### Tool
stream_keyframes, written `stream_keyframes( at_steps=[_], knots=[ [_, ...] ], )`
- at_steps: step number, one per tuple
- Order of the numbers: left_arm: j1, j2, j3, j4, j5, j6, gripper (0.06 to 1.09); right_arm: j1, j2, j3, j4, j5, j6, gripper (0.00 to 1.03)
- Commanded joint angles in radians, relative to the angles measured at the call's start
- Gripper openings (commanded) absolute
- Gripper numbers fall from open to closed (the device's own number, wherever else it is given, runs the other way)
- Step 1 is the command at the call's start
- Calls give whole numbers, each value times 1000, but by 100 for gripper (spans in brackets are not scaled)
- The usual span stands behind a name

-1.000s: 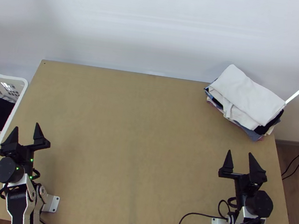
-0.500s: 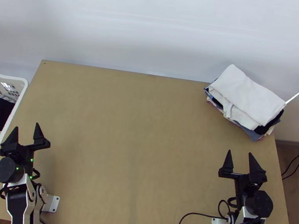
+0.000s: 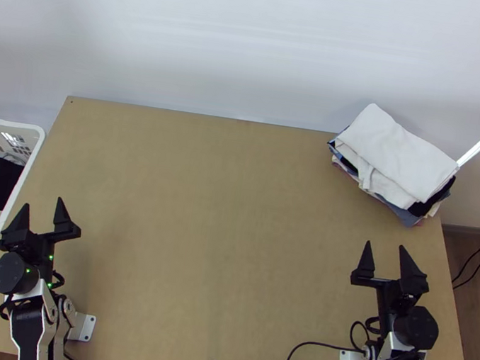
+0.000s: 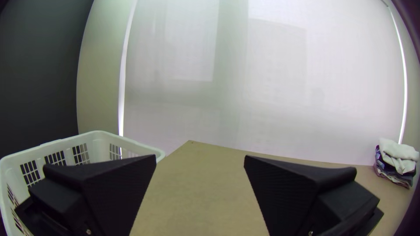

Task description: Fold the t-shirt

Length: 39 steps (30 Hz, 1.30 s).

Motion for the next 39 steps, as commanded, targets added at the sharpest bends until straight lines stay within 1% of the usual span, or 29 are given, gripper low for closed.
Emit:
stream_keyframes(
  at_steps=[1, 18, 22, 31, 34, 36, 39],
  knots=[
    [-5, -6, -38, -28, -4, 14, 104, -3, -2, -7, -12, 3, -5, 98],
    [-5, -6, -38, -28, -1, 13, 104, -3, -2, -7, -12, 3, -5, 98],
    [-74, -6, -38, -27, -2, 10, 104, -3, -2, -7, -12, 3, -5, 98],
    [-90, 3, -36, -33, -4, 8, 104, -3, -2, -7, -12, 3, -5, 98],
    [-62, -8, -38, -27, -16, 8, 104, -3, -2, -7, -12, 3, -5, 98],
    [-45, -9, -35, -21, -18, 33, 104, -3, -2, -7, -12, 3, -5, 98],
    [65, -9, 10, -51, -19, 39, 104, -3, -2, -7, -12, 3, -5, 98]
  ],
)
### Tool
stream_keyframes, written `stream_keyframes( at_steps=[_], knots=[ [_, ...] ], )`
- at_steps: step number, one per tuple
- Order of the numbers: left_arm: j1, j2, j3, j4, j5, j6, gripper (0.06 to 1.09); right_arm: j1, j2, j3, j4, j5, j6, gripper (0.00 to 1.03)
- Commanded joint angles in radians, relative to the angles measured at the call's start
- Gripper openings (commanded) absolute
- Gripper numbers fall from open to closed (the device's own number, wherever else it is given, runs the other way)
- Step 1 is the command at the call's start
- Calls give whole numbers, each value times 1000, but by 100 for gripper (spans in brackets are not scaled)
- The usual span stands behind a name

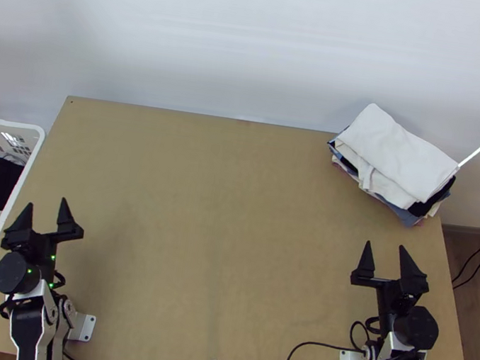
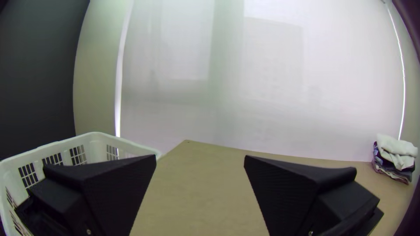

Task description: Fold the t-shirt

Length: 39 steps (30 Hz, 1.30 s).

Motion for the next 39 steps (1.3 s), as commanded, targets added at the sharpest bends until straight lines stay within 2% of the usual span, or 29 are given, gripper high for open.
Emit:
stream_keyframes(
  at_steps=[1, 7, 16, 22, 24, 27, 35, 39],
  knots=[
    [99, -7, 37, -64, -3, 23, 104, -3, -2, -7, -12, 3, -5, 98],
    [135, 46, 257, -219, 3, 20, 104, -3, -2, -7, -12, 3, -5, 98],
    [217, 431, 648, -374, -3, -32, 104, -3, -2, -7, -12, 5, -5, 98],
    [348, 674, 810, -438, 12, 32, 104, -3, -2, -7, -12, 5, -5, 98],
    [405, 749, 836, -440, 43, 60, 104, -3, -2, -7, -12, 5, -5, 98],
    [530, 875, 873, -443, 159, 94, 104, -3, -2, -7, -12, 3, -5, 98],
    [650, 1292, 1008, -488, 166, 216, 103, -3, -2, -7, -12, 3, -5, 98],
    [670, 1477, 1065, -497, 166, 339, 103, -3, -2, -7, -12, 3, -5, 98]
  ],
)
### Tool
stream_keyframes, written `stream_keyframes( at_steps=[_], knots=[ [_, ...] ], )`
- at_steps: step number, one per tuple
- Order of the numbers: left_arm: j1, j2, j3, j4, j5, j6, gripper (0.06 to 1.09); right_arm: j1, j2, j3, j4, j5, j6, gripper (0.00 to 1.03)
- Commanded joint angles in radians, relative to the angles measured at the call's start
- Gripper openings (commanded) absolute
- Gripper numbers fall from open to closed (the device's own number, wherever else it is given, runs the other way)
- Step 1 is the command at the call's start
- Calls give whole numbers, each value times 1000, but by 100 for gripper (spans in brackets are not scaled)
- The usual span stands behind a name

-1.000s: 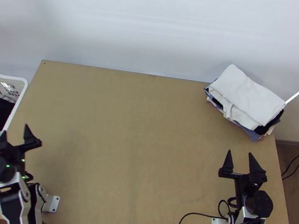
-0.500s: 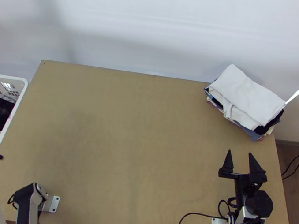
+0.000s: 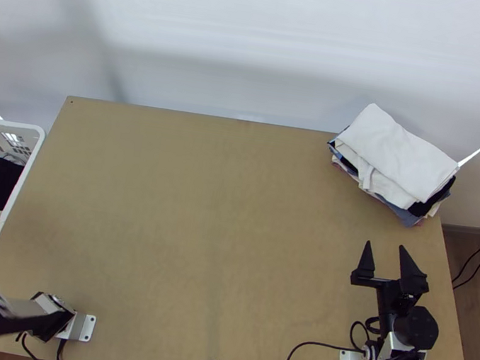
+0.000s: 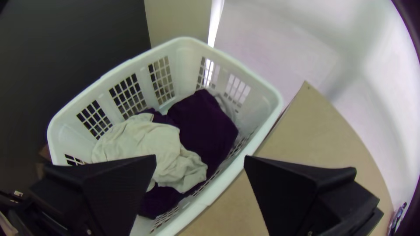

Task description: Fold the t-shirt

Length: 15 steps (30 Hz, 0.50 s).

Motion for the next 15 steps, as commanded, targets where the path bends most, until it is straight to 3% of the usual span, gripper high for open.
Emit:
stream_keyframes(
  at_steps=[1, 7, 10, 15],
  knots=[
    [18, 148, 64, -15, 10, 121, 103, -3, -2, -7, -12, 3, -5, 98],
    [75, 412, 202, 20, 10, 159, 103, -3, -2, -7, -12, 5, -5, 98],
    [95, 544, 277, 21, -1, 185, 94, -3, -2, -7, -12, 5, -5, 98],
    [107, 743, 386, 23, -29, 217, 95, -3, -2, -7, -12, 5, -5, 98]
  ],
)
